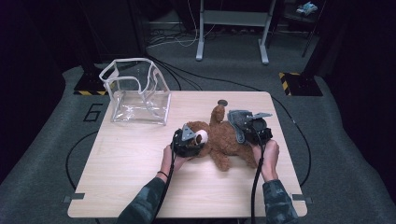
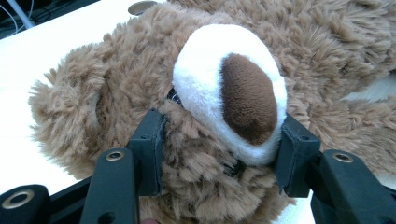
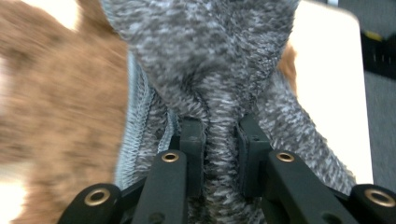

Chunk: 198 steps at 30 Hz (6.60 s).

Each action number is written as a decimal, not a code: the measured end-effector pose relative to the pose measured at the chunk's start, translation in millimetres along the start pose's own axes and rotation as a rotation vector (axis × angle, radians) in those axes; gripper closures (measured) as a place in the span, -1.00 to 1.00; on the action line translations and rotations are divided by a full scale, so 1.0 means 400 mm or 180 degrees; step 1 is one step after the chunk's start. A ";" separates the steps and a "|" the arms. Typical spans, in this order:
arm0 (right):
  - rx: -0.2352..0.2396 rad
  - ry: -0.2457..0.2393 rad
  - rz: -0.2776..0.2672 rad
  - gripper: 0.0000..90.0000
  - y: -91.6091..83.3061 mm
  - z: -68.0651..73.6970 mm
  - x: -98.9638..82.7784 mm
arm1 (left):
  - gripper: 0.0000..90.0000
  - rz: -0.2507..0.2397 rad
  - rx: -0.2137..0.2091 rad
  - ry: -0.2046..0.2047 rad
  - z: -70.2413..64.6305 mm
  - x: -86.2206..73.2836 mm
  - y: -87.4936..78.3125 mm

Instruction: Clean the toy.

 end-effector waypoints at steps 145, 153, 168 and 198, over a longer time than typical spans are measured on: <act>0.0161 -0.0211 0.0006 0.64 -0.024 0.068 -0.135 | 0.01 0.0220 -0.0029 -0.0090 0.009 0.026 0.009; 0.0075 -0.0202 0.0195 0.65 0.006 0.051 -0.189 | 0.01 0.0289 -0.0101 -0.0113 0.015 0.032 0.015; 0.0133 -0.0177 0.0038 0.64 -0.046 0.048 -0.197 | 0.01 0.0391 -0.0171 -0.0230 0.031 0.046 0.027; 0.0370 -0.0379 -0.0096 0.65 -0.026 0.108 -0.132 | 0.01 0.0609 -0.0353 -0.0355 0.064 0.070 0.056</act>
Point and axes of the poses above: each handheld gripper's, and its own axes: y roughly forward along the jaws, x roughly out of its top, z roughly to its left, the point moved 2 cm from there along y, roughly forward along the jaws, and after that the axes turned 15 degrees about x, right-handed, at the moved point
